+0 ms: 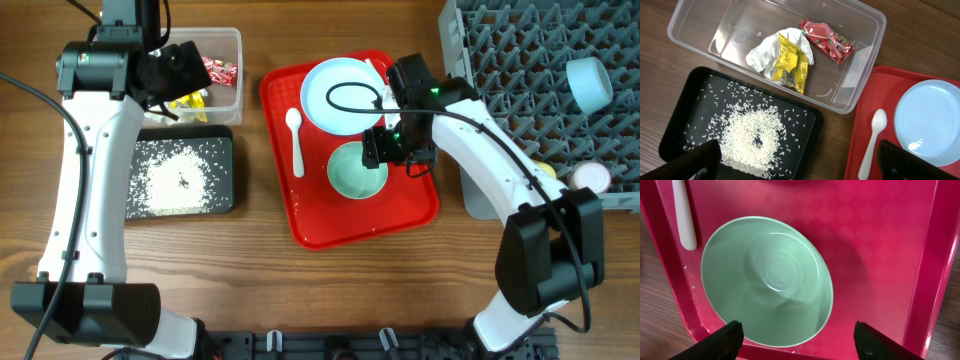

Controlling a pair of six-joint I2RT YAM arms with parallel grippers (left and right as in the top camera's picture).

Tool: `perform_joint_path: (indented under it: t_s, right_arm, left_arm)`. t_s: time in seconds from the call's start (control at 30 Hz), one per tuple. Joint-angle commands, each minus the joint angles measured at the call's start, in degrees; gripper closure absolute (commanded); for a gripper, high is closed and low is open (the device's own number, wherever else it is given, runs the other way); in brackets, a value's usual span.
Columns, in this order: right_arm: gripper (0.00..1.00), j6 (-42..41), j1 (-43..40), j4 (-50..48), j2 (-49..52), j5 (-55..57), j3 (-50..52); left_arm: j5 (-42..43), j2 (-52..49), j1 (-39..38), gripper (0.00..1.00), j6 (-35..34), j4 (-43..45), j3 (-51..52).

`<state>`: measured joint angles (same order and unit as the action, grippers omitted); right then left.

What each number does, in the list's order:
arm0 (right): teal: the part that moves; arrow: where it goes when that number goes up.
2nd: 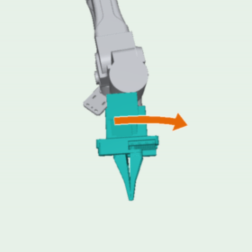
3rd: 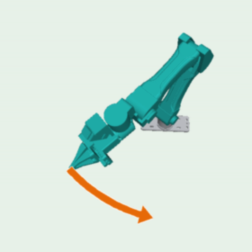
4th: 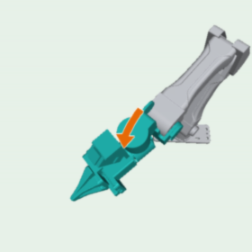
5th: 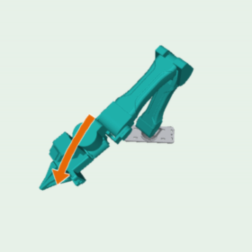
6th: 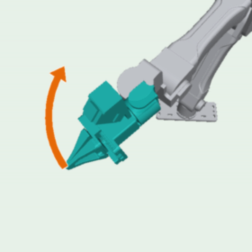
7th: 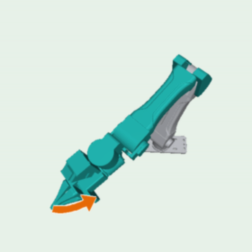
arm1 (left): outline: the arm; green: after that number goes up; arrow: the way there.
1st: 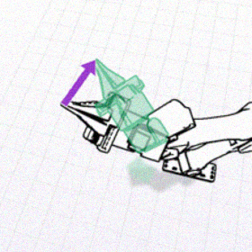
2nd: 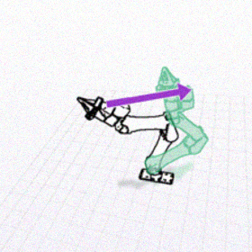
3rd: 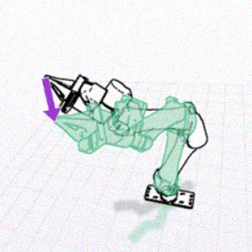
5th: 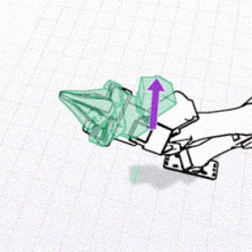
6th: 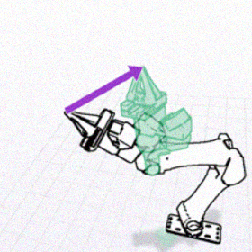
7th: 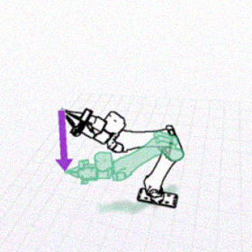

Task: Sort waste into correct bins and load items into the dishwasher rack
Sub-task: 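Lower the right gripper and grasp the green bowl's rim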

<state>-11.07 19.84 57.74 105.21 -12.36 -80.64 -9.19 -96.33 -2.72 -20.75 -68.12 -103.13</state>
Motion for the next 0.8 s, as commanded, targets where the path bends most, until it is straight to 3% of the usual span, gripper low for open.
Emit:
perform_joint_path:
  t_s: [0.0,0.77]
  right_arm:
    - [0.25,0.7,0.1,0.2,1.5,0.3,0.5]
    - [0.25,1.9,0.1,1.2,1.5,0.3,0.5]
  left_arm:
    - [-0.7,-0.4,0.0,0.00,-0.9,0.1,0.0]
    - [-0.7,-0.4,0.0,0.00,-0.9,0.1,0.0]
